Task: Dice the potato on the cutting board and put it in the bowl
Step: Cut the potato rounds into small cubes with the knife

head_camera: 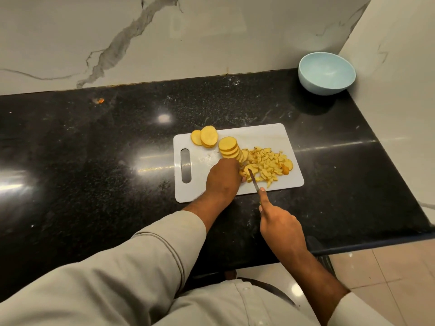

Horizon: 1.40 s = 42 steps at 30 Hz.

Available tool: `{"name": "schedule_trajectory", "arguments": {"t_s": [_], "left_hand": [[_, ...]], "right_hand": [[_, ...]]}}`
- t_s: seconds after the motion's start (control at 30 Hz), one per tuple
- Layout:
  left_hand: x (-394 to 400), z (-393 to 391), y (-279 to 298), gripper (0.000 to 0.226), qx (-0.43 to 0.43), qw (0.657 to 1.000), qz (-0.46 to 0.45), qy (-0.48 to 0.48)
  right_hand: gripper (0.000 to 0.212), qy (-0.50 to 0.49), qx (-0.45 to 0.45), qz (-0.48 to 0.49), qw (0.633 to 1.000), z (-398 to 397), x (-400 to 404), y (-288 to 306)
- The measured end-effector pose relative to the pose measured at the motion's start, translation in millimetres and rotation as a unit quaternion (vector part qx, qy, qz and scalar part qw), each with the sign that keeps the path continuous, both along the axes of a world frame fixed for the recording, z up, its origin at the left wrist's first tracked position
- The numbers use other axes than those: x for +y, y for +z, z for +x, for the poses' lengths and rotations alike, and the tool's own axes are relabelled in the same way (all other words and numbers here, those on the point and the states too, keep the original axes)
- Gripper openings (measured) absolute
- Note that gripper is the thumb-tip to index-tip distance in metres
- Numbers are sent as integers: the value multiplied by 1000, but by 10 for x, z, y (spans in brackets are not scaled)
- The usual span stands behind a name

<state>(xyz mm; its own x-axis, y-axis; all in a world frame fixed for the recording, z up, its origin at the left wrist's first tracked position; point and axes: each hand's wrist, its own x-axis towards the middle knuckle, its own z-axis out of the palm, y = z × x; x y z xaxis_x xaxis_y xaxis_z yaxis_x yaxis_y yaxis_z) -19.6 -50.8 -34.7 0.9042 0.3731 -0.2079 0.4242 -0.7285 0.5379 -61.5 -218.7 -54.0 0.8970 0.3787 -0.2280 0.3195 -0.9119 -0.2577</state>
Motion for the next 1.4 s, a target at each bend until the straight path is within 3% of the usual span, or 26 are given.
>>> {"name": "schedule_trajectory", "arguments": {"t_s": [0.33, 0.47, 0.5, 0.63, 0.73, 0.9, 1.23, 1.4], "left_hand": [[55, 54, 45, 3, -29, 998, -60, 22], [349, 163, 147, 5, -86, 993, -64, 44], [403, 218, 166, 9, -89, 994, -53, 37], [527, 506, 242, 74, -4, 994, -11, -107], [543, 684, 270, 94, 83, 974, 26, -208], [474, 822, 260, 77, 112, 935, 141, -307], [694, 761, 253, 56, 80, 935, 181, -294], [640, 759, 226, 56, 52, 944, 169, -279]], "right_hand": [[60, 10, -30, -3, 1000, 151, -4, 48], [63, 50, -32, -11, 998, 159, 113, 31], [64, 66, -25, -14, 997, 156, 147, 22], [65, 109, 11, -31, 993, 195, 309, 2], [62, 136, 29, -48, 989, 263, 379, 1], [61, 159, 35, -71, 984, 400, 352, 33], [60, 156, 15, -72, 985, 447, 307, -26], [60, 156, 21, -70, 985, 452, 303, -26]]}}
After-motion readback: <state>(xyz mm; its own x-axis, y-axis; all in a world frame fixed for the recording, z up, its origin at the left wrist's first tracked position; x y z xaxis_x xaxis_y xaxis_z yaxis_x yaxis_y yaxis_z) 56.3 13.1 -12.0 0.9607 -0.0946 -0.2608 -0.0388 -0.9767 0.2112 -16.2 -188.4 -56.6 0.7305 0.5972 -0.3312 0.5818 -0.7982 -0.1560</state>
